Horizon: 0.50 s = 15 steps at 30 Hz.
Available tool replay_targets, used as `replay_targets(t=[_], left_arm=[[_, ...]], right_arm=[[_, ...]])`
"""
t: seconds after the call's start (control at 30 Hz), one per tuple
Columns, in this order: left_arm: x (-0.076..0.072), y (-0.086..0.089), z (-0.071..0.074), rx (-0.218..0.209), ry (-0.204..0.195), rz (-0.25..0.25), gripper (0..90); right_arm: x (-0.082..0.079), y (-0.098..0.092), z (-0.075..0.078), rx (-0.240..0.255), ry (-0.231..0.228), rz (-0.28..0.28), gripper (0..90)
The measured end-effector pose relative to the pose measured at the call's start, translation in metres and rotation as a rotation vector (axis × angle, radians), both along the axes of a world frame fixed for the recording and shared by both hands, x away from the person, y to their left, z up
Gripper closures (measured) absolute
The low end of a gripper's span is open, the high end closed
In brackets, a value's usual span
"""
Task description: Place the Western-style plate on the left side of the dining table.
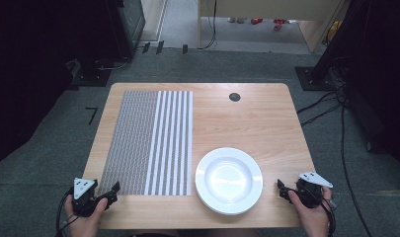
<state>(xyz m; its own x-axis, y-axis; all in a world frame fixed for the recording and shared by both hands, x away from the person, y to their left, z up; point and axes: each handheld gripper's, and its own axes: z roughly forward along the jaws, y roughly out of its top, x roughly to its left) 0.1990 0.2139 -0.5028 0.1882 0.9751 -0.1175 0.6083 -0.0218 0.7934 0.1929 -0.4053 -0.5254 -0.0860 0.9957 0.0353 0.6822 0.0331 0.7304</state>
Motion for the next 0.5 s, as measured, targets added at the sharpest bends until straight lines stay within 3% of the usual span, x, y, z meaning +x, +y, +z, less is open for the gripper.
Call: replay_targets(t=[0.13,0.17,0.33,0.5], left_arm=[[0.002,-0.012,0.005,-0.011,-0.006,-0.039,18.4],[0.005,-0.021,0.009,-0.022,-0.008,-0.066,18.5],[0.01,-0.035,0.012,-0.029,-0.013,-0.094,18.5],[0.022,-0.058,0.019,-0.047,-0.024,-0.129,18.5]], right_arm=[[0.0,0.001,0.0,0.005,-0.005,-0.022,14.2],[0.0,0.001,0.002,0.021,-0.017,-0.026,14.3],[-0.002,0.003,0.012,0.041,-0.066,-0.032,14.7],[-0.005,0.005,0.023,0.109,-0.094,-0.035,15.0]])
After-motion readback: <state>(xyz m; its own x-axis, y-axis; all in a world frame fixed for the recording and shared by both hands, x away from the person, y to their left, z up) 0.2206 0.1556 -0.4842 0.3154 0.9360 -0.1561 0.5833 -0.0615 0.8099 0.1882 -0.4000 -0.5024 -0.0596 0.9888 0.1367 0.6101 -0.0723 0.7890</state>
